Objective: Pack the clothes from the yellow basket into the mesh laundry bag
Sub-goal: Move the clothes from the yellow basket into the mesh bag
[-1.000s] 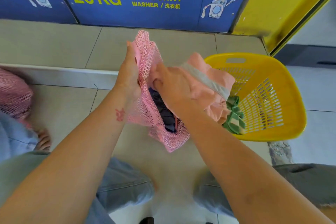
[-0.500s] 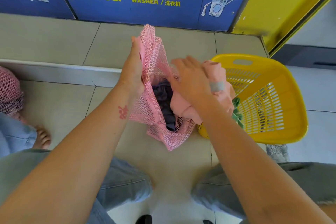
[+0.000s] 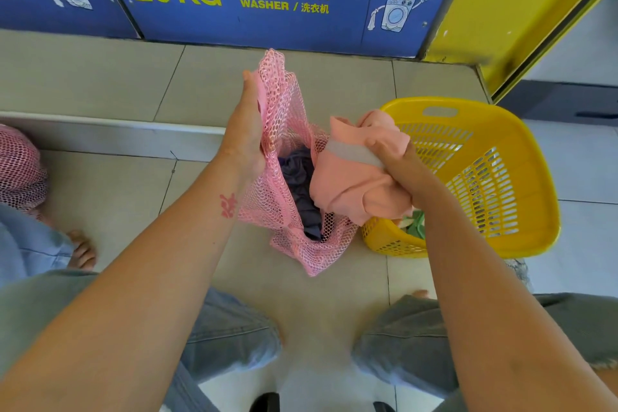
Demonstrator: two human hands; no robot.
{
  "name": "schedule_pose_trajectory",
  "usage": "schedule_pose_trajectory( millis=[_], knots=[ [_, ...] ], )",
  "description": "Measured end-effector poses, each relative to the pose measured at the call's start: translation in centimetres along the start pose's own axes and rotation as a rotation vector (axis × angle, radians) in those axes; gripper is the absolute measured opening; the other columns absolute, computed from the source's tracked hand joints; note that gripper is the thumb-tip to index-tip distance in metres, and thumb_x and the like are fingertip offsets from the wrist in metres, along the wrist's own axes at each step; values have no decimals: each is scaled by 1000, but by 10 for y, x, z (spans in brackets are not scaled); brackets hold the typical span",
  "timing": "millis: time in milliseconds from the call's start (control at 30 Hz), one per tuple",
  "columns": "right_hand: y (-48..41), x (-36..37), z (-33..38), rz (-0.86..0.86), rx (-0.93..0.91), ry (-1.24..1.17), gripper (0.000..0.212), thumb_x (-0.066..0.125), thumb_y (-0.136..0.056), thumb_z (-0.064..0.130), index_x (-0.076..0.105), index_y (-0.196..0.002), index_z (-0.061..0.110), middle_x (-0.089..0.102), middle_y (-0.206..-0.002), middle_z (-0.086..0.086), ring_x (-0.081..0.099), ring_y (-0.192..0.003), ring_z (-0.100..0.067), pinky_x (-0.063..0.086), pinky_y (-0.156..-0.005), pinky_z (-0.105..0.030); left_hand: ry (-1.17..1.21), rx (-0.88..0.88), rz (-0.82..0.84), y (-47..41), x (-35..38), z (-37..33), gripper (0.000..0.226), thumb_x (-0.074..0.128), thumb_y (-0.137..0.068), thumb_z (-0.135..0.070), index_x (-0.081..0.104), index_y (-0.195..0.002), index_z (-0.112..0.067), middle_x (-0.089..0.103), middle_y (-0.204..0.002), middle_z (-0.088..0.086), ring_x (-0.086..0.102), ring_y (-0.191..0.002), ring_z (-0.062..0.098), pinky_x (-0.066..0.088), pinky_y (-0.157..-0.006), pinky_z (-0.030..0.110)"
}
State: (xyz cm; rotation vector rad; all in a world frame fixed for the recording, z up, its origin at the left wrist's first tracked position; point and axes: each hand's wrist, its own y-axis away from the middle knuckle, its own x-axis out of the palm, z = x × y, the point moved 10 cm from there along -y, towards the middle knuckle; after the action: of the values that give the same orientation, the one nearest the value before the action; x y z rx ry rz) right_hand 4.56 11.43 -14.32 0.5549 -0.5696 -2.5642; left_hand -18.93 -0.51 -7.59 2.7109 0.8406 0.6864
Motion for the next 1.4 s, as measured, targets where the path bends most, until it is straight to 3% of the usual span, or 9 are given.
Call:
schedule_pose_trajectory(
  millis=[233,433,567,700,867,967,1133,1267,1400],
  knots=[
    [-2,-14,16,-107,-146,163,43,73,-80,45,56,-109,17,62,-104,-4,60,-94,-22,47,-71,-33,-17,-4,-9,2,-1,0,74,22,-97,-72,41,-154,-27,55,-151,2,54,-136,24,39,-117,54],
    [19,-30,73,-229,-328,336,11,66,-84,24,59,-89,18,59,-88,-4,53,-83,-22,37,-69,-34,-1,-1,-18,3,-3,-1,75,22,-97,-72,46,-151,-26,59,-147,4,58,-133,25,40,-115,55],
    [48,-8,132,-210,-485,389,13,62,-86,23,61,-93,12,59,-87,-3,53,-84,-22,37,-71,-33,6,-11,-44,6,-6,-4,76,18,-99,-71,53,-146,-23,70,-133,7,67,-121,26,50,-106,51],
    [61,45,180,-95,-560,427,12,63,-83,25,55,-76,20,53,-72,5,50,-78,-19,33,-62,-29,22,-4,-54,11,-7,-10,74,14,-104,-61,55,-143,-13,79,-105,3,76,-97,17,62,-78,31],
    [37,143,125,41,-416,506,13,60,-88,27,57,-88,15,61,-83,-2,59,-83,-25,45,-66,-34,-16,29,-74,5,-31,-14,70,20,-106,-58,51,-146,-10,61,-142,18,60,-130,30,44,-114,46],
    [17,189,60,77,-343,745,30,47,-98,25,54,-125,16,63,-113,-7,62,-99,-25,54,-83,-37,-17,-24,-49,3,-44,-4,69,30,-100,-67,49,-149,-23,60,-145,8,60,-131,28,42,-115,53],
    [-11,187,10,-66,-215,837,37,46,-99,29,46,-132,12,49,-129,-17,56,-110,-33,49,-84,-38,-14,-53,-51,-4,-63,4,74,28,-92,-74,47,-150,-31,60,-146,2,62,-129,24,50,-106,49],
    [-3,193,31,-61,-443,628,44,49,-96,36,45,-134,14,55,-124,-14,55,-101,-25,45,-74,-31,-4,-83,-97,-6,-67,3,82,34,-86,-78,44,-151,-30,59,-147,6,60,-130,30,47,-107,56],
    [36,220,19,185,-750,561,53,39,-97,38,34,-147,22,51,-141,-13,60,-111,-23,51,-97,-38,-44,-99,-118,-5,-64,7,82,36,-87,-78,39,-154,-30,54,-151,6,53,-137,30,38,-116,57]
  ],
)
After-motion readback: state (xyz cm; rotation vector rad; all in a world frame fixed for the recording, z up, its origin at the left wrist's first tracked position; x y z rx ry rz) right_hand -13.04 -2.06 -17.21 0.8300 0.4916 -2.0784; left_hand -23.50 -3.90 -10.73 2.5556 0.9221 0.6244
